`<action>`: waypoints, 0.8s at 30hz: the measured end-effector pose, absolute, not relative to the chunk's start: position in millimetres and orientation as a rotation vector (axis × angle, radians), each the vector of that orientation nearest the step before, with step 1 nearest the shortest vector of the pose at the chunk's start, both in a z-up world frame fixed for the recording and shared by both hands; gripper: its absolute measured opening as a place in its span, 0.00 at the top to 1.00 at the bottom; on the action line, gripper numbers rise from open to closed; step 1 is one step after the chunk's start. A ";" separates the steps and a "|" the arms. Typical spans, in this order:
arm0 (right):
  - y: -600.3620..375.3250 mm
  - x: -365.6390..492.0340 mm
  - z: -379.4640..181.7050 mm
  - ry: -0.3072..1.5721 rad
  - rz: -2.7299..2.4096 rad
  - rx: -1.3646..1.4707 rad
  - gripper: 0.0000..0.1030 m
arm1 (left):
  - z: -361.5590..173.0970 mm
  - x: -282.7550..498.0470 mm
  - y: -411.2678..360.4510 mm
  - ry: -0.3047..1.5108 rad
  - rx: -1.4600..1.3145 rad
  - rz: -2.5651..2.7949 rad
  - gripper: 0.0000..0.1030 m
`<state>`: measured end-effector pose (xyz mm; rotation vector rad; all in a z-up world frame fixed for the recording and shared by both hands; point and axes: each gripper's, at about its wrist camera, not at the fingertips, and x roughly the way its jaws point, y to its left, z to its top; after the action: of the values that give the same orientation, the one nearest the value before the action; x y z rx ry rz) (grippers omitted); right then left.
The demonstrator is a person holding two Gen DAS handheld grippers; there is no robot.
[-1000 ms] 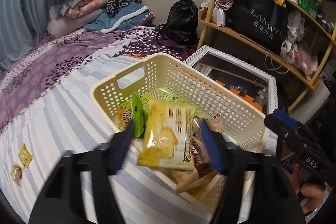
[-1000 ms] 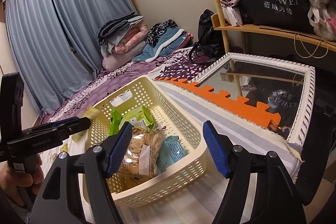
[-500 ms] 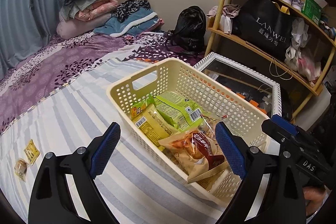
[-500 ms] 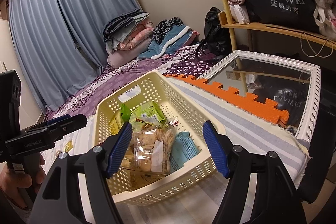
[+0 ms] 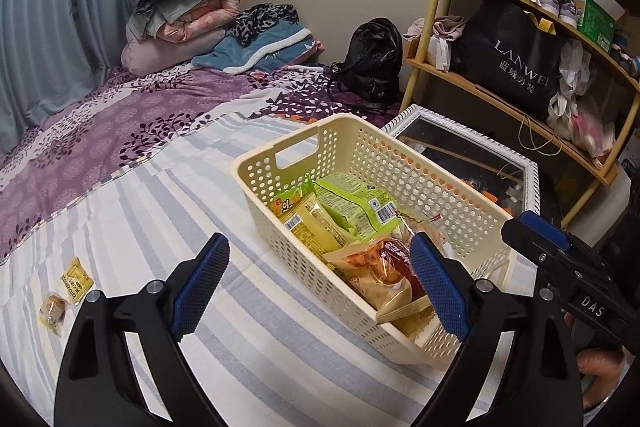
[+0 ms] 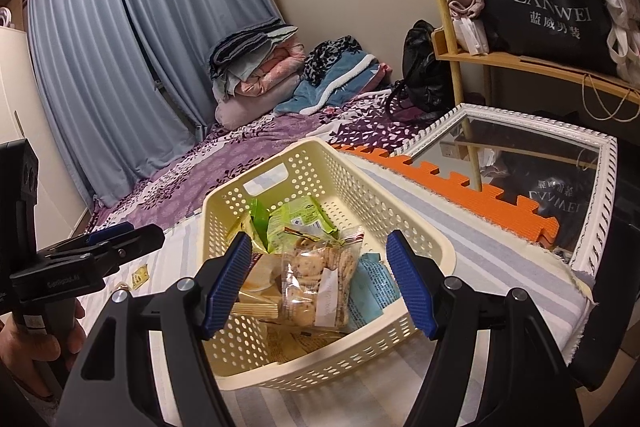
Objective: Organize snacks
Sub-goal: 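Move both tools back toward the clear pastry packet and small yellow packet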
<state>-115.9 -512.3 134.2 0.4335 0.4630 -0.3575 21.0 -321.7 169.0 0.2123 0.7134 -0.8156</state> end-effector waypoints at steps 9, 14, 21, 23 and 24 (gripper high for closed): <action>-494.0 -109.3 141.5 0.462 -0.303 0.409 0.32 | 172.1 17.8 -295.7 0.711 0.186 -0.781 0.10; -479.9 -102.1 142.4 0.477 -0.264 0.396 0.32 | 170.5 18.2 -278.0 0.716 0.167 -0.751 0.10; -455.2 -89.9 141.7 0.503 -0.196 0.369 0.32 | 163.7 24.1 -249.2 0.739 0.139 -0.696 0.10; -446.8 -86.4 141.7 0.510 -0.179 0.360 0.32 | 162.3 26.1 -241.8 0.744 0.129 -0.682 0.10; -442.2 -84.0 141.4 0.515 -0.168 0.354 0.32 | 161.4 27.6 -236.1 0.746 0.122 -0.672 0.10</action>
<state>-84.0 -442.2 141.4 0.3539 0.5153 -0.1683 27.6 -236.1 161.4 0.1221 0.7456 -0.6716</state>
